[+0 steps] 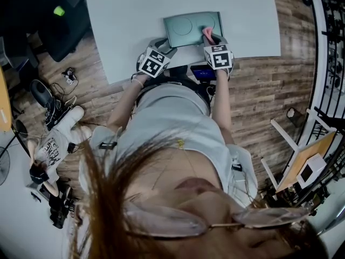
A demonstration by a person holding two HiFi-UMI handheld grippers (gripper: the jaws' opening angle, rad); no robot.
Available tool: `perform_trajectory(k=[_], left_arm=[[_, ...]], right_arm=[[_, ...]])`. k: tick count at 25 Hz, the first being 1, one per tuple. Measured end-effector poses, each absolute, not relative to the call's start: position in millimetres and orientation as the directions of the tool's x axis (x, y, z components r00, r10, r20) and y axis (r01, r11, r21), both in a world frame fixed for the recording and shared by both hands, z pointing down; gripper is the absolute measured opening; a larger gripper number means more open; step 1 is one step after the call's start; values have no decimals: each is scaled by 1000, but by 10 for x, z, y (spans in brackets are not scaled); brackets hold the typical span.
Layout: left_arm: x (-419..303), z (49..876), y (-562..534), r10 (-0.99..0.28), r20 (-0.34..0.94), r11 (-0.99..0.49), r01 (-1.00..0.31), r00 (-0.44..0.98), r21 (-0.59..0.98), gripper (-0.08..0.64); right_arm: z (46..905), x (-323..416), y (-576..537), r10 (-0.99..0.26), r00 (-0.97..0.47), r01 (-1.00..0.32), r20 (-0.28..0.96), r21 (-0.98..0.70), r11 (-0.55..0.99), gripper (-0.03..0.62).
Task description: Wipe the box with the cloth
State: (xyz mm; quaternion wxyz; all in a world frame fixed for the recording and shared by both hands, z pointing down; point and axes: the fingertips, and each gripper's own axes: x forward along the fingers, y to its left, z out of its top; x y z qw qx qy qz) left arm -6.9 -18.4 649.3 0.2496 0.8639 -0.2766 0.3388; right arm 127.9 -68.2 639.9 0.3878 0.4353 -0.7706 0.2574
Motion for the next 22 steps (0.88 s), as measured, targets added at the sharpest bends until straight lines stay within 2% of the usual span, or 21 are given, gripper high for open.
perform_trajectory(k=[22], left_arm=[[-64,6512,-180,-308,726,-717,-652,615,249,224]], right_arm=[[6398,514,-529,-332,-472,-750,817,-173,639,38]])
